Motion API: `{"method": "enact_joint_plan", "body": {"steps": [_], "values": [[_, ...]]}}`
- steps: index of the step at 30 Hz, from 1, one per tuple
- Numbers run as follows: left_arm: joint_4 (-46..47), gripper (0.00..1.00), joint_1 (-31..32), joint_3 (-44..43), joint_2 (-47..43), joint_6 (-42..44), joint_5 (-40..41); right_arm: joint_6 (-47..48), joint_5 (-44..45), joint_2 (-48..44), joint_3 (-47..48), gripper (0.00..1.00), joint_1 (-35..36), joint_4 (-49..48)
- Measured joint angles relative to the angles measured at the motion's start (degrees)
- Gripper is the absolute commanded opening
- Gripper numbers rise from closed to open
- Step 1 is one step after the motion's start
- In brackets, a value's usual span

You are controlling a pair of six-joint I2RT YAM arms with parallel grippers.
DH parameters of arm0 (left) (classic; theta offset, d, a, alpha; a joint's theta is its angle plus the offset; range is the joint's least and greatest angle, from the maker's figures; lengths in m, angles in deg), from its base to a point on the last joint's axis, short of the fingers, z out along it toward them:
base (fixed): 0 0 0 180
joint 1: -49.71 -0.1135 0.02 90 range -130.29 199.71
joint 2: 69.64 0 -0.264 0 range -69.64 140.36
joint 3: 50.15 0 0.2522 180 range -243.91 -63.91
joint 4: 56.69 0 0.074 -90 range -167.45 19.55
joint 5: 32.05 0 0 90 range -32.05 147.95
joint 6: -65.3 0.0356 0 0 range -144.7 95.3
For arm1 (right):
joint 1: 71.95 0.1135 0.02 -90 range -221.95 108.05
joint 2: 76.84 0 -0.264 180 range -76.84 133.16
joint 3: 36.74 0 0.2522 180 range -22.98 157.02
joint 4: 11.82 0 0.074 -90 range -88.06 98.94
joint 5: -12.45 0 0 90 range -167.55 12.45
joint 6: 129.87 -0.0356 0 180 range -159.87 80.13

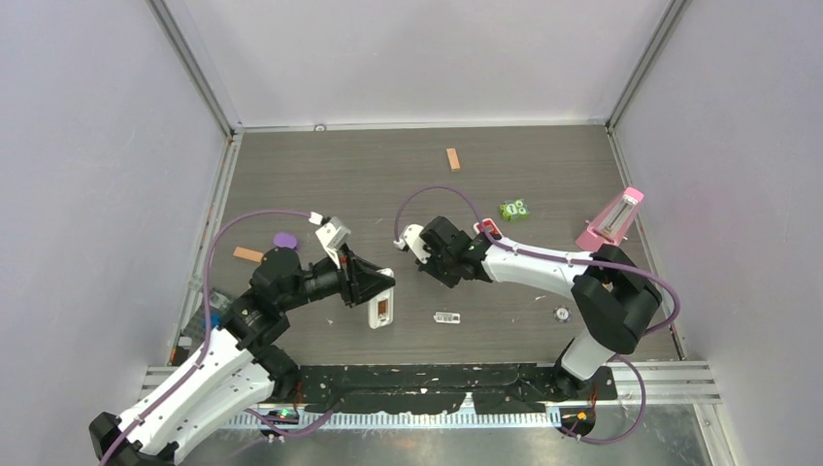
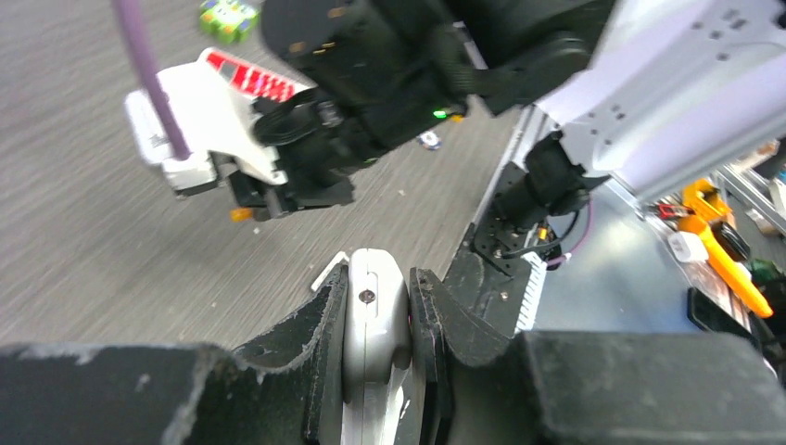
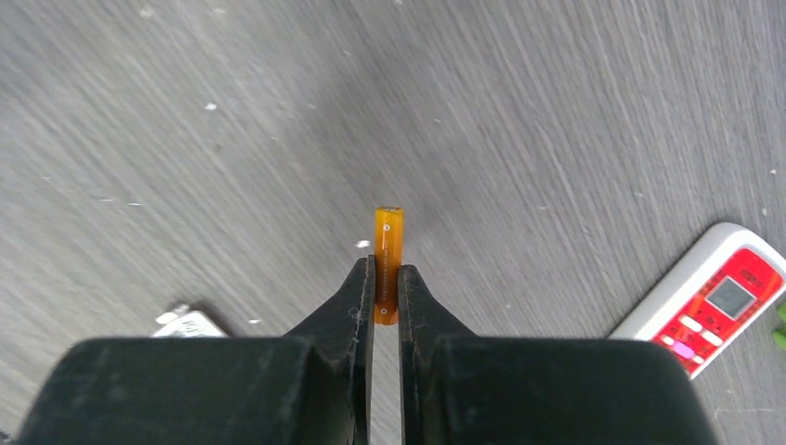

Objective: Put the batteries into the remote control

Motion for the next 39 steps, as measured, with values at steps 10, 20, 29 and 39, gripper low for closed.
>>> {"method": "enact_joint_plan", "body": {"steps": [10,20,29,39], "values": [[5.27,0.0,-1.2,0.44,-1.36,1.68,-7.69,8.94,-5.03,1.97,-1.11,0.19,-2.45,0.87],[6.23,0.0,-2.8,0.5,-1.38,0.17,-9.42,9.73,-2.93,3.96,-0.55,0.51,-2.99,2.1],[4.76,0.0,-3.67,1.16,-4.68,-1.16,-5.95,-4.7,2.45,0.74,3.17,0.6,-3.45,3.82],[0.59,0.0,-3.89,1.79,-7.04,-6.29,3.96,-53.72,6.05,-1.57,4.42,0.4,-5.46,5.01]]}}
